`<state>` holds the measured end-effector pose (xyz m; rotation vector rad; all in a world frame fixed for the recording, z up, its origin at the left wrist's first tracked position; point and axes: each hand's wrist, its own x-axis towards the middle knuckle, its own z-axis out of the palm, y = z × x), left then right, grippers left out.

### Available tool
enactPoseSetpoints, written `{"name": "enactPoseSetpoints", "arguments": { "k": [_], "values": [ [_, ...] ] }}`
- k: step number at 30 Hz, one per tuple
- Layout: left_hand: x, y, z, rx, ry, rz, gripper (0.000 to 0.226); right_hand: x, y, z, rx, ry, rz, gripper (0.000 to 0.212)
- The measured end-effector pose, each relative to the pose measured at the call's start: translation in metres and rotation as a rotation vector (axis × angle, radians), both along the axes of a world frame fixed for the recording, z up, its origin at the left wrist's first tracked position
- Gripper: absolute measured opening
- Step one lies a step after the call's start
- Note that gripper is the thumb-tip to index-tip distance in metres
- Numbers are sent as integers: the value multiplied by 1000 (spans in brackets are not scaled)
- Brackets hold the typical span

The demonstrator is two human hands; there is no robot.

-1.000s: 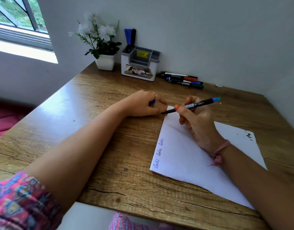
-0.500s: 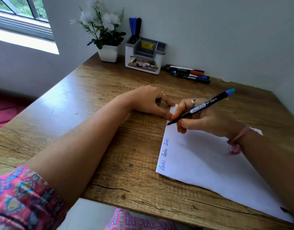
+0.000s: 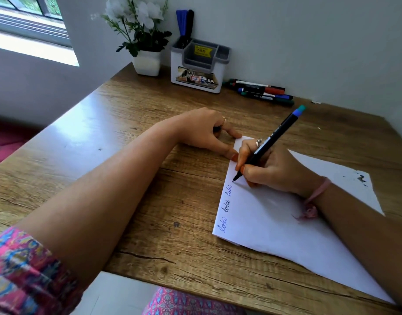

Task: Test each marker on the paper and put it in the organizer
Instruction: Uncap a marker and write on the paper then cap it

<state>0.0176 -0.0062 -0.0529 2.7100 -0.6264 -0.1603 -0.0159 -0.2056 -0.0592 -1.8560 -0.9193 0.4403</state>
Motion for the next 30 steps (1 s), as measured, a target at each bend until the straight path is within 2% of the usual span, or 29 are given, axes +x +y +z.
{"name": "enactPoseSetpoints", "arguments": {
  "k": [7,12,16,18,21,24,30],
  "values": [
    [0,0,2,-5,17,-9,70,1,1,-2,-21,-20,10,5],
    [-1,1,0,-47,4,2,58,2,5,-5,15,-33,-44,17],
    [0,0,1,-34,22,-1,68,2,1,-3,-13,-41,-3,11],
    [1,1,0,-33,22,8,65,3,0,-3,-7,-36,-5,3],
    [1,1,0,-42,23,9,65,1,2,-2,6,-44,-15,5],
    [0,0,1,-39,27,5,75,0,1,-1,-6,-53,-7,4],
    [1,0,1,-41,32,13,63,0,2,-1,-9,-56,-41,6]
  ]
}}
